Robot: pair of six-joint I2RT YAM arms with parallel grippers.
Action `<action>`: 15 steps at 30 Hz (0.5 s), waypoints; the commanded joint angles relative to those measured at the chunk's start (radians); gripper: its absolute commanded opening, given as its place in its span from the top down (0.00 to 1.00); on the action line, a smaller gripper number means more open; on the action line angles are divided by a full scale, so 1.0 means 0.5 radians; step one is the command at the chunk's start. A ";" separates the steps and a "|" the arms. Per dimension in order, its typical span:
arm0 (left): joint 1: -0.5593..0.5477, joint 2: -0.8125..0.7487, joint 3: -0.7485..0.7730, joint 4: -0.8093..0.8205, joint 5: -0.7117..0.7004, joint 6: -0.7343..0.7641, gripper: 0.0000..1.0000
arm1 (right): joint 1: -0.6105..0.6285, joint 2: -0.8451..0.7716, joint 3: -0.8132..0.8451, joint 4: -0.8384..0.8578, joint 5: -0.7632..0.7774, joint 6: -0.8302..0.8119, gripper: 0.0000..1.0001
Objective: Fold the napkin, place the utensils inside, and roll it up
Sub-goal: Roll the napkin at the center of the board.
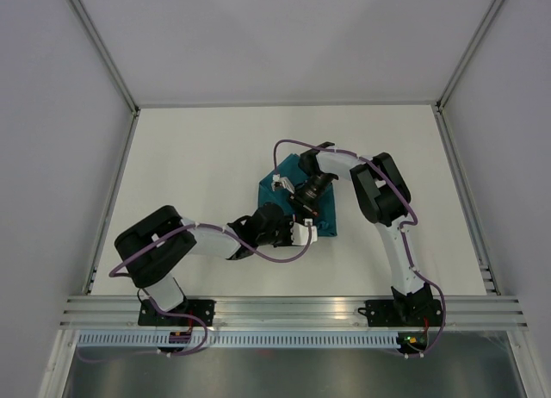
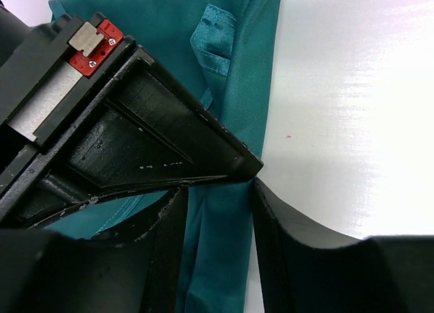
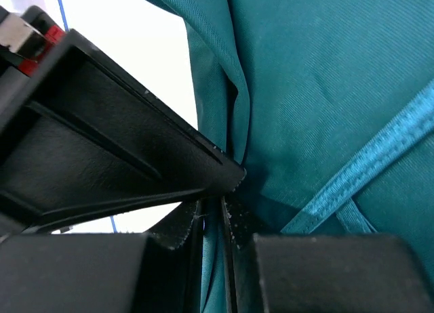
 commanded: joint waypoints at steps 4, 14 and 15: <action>-0.010 0.114 0.017 -0.048 0.100 0.023 0.65 | 0.001 0.105 -0.005 0.156 0.191 -0.133 0.91; 0.033 0.151 0.146 -0.333 0.275 -0.057 0.94 | 0.004 0.093 -0.017 0.174 0.188 -0.127 0.90; 0.043 0.154 0.161 -0.373 0.317 -0.063 0.96 | 0.001 0.081 -0.029 0.177 0.188 -0.127 0.90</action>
